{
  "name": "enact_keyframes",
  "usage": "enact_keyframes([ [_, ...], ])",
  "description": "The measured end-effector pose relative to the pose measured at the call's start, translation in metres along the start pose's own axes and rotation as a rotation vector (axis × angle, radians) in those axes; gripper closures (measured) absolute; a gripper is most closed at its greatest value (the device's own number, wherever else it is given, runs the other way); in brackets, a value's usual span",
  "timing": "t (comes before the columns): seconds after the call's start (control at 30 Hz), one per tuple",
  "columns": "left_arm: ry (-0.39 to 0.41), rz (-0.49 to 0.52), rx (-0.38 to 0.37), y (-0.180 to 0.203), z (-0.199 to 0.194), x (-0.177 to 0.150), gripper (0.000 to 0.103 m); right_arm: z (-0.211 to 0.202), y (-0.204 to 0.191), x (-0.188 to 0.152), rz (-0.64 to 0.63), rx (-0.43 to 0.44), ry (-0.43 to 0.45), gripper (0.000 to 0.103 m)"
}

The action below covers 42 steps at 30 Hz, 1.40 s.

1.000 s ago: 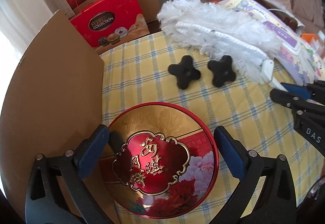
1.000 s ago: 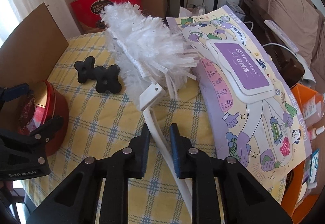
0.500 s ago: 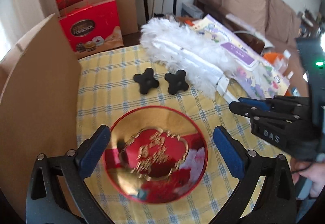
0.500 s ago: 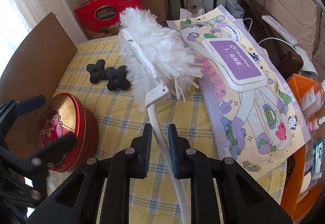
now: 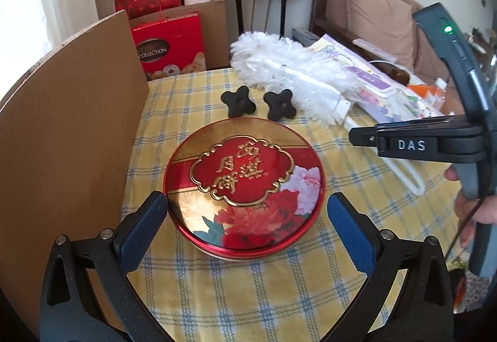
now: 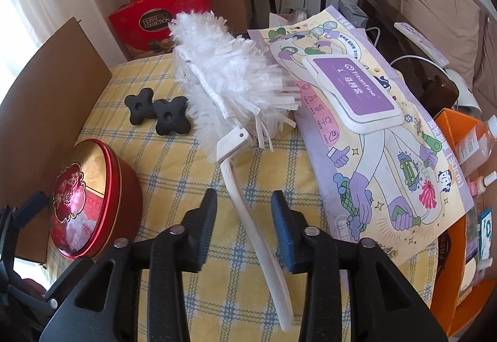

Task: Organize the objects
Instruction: 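Grasp the red tin with the left gripper while the right grips its other side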

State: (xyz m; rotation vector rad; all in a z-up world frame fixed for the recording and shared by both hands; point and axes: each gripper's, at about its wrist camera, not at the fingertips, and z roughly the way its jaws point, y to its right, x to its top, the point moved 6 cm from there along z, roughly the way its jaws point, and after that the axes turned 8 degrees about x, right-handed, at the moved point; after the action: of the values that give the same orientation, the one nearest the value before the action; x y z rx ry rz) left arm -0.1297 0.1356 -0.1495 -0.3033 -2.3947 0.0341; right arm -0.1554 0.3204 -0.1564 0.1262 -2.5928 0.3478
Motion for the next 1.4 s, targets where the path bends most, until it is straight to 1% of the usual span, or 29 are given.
enact_keyframes([
  [0.1, 0.002, -0.015, 0.004, -0.002, 0.001, -0.003, 0.000, 0.000, -0.002, 0.003, -0.012, -0.013, 0.007, 0.059],
  [0.2, -0.031, -0.011, 0.013, 0.001, 0.010, -0.015, 0.000, 0.001, -0.005, 0.006, -0.023, -0.012, 0.008, 0.058],
  [0.33, -0.029, -0.052, -0.045, 0.001, 0.016, -0.017, 0.000, 0.003, -0.006, 0.007, -0.024, -0.012, 0.010, 0.058],
  [0.4, -0.046, -0.065, -0.064, 0.001, 0.022, -0.013, 0.000, 0.005, -0.005, 0.008, -0.021, -0.012, 0.008, 0.057],
  [0.47, -0.059, -0.042, -0.057, 0.004, 0.027, -0.009, 0.000, 0.007, -0.004, 0.009, -0.023, -0.019, 0.008, 0.053],
  [0.53, -0.058, -0.018, -0.046, 0.009, 0.032, -0.005, 0.000, 0.009, -0.003, 0.011, -0.024, -0.028, 0.012, 0.051],
  [0.63, -0.063, 0.005, -0.021, 0.013, 0.040, -0.002, 0.000, 0.013, -0.001, 0.013, -0.024, -0.030, 0.007, 0.051],
  [0.67, -0.060, 0.012, -0.019, 0.015, 0.041, -0.001, 0.000, 0.015, -0.001, 0.014, -0.025, -0.028, 0.006, 0.054],
  [0.7, -0.058, 0.011, -0.030, 0.016, 0.042, -0.001, 0.000, 0.016, -0.002, 0.014, -0.028, -0.026, 0.006, 0.059],
  [0.73, -0.057, 0.007, -0.039, 0.016, 0.042, 0.000, 0.000, 0.017, -0.002, 0.014, -0.028, -0.020, 0.005, 0.077],
  [0.77, -0.056, 0.007, -0.047, 0.016, 0.043, 0.000, 0.000, 0.018, -0.003, 0.014, -0.026, -0.009, 0.002, 0.088],
  [0.87, -0.053, 0.027, -0.057, 0.019, 0.043, 0.001, 0.000, 0.020, -0.005, 0.014, -0.030, 0.017, -0.003, 0.090],
  [0.93, -0.055, 0.042, -0.057, 0.020, 0.044, 0.000, 0.000, 0.019, -0.006, 0.013, -0.029, 0.008, -0.016, 0.090],
  [1.0, -0.067, 0.037, -0.069, 0.019, 0.045, -0.001, 0.000, 0.018, -0.001, 0.013, -0.007, -0.029, -0.037, 0.083],
  [1.03, -0.075, 0.030, -0.079, 0.018, 0.046, -0.002, 0.000, 0.015, 0.001, 0.011, 0.008, -0.046, -0.049, 0.062],
  [1.07, -0.084, 0.020, -0.092, 0.017, 0.047, -0.003, 0.000, 0.011, 0.002, 0.011, 0.016, -0.052, -0.034, 0.038],
  [1.1, -0.090, 0.008, -0.106, 0.016, 0.048, -0.004, 0.000, 0.002, 0.001, 0.012, 0.014, -0.047, -0.002, 0.034],
  [1.17, -0.095, -0.013, -0.130, 0.015, 0.049, -0.004, 0.000, -0.009, -0.002, 0.012, 0.007, -0.033, 0.026, 0.035],
  [1.23, -0.099, -0.029, -0.143, 0.014, 0.049, -0.003, 0.000, -0.020, -0.006, 0.016, 0.015, 0.002, 0.055, 0.035],
  [1.33, -0.097, -0.044, -0.150, 0.012, 0.050, -0.001, 0.000, -0.032, -0.018, 0.026, 0.028, 0.101, 0.085, 0.035],
  [1.4, -0.097, -0.044, -0.151, 0.012, 0.050, 0.000, 0.000, -0.029, -0.029, 0.031, 0.027, 0.151, 0.077, 0.037],
])
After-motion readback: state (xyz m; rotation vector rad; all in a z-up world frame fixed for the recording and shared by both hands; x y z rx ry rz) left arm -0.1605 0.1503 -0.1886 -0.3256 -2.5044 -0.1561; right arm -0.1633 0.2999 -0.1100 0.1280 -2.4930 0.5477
